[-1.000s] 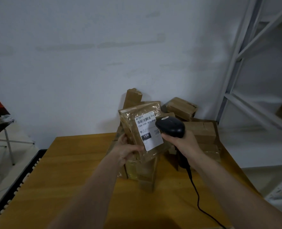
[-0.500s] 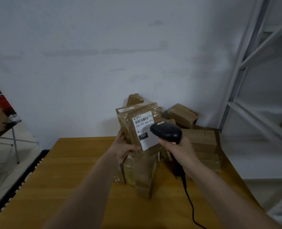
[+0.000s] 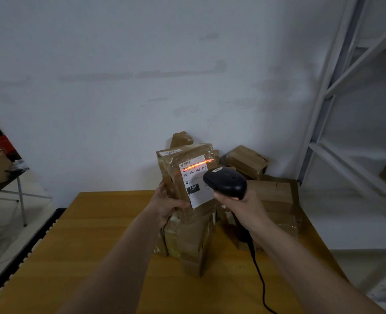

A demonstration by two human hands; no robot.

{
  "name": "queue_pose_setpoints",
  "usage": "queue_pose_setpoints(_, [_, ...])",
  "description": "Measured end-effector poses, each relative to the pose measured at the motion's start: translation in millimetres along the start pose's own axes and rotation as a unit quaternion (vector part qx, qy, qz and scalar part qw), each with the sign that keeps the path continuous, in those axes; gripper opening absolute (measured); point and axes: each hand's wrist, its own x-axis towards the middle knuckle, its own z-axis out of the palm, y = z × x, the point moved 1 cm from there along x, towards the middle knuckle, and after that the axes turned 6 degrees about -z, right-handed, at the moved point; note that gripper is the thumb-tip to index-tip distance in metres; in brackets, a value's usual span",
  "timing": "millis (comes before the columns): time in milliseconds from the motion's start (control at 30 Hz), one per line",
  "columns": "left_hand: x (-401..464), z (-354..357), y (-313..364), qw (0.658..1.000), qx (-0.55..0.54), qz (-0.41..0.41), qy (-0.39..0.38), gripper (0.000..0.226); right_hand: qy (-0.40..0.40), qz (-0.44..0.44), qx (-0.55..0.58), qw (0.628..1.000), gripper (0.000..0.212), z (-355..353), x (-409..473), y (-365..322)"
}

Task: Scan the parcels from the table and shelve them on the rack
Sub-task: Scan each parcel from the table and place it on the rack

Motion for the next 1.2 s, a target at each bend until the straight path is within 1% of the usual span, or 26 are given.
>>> queue_pose_setpoints(200, [2.3, 2.6, 0.6, 1.000, 0.006, -0.001, -0.003, 0.108, -0.014, -0.015, 0.007, 1.000, 0.028, -4.3, -1.5, -2.3])
queue_pose_setpoints(300, [2.3, 2.7, 0.1, 1.000, 0.003, 0.004, -0.008, 0.100, -0.008, -0.006, 0.008, 1.000, 0.026, -4.4, -1.3, 0.0])
queue_pose_setpoints(533, [3.6, 3.0, -3.5, 1.000, -0.011, 0.001, 0.001, 0.104, 0.015, 0.019, 0.032, 0.999, 0.023, -3.7, 0.8, 1.9])
queue_pose_setpoints(700, [3.9, 1.9, -4.8, 1.000, -0.012, -0.008, 0.005, 0.097, 0.024, 0.027, 0.039, 0.999, 0.022, -3.7, 2.6, 2.4])
queue_pose_setpoints(833, [7.4, 0.4, -7.2, 0.999, -0.015, -0.031, 0.016, 0.112, 0.025, 0.027, 0.043, 0.998, 0.023, -3.0, 2.5, 1.8])
queue_pose_setpoints(967, [6.9, 0.2, -7.4, 0.999, -0.010, -0.038, 0.028, 0.106, 0.018, 0.024, 0.039, 0.999, 0.024, -1.0, 3.0, 1.9])
queue_pose_setpoints(1100, [4.8, -0.5, -5.6, 0.999, -0.006, -0.046, 0.018, 0.129, 0.003, 0.038, 0.035, 0.999, 0.019, 0.8, 4.0, 3.4])
queue_pose_setpoints(1200, [2.4, 0.1, -4.3, 0.999, -0.008, -0.045, 0.025, 0.132, 0.008, 0.045, 0.033, 0.998, 0.018, 1.4, 5.1, 5.1])
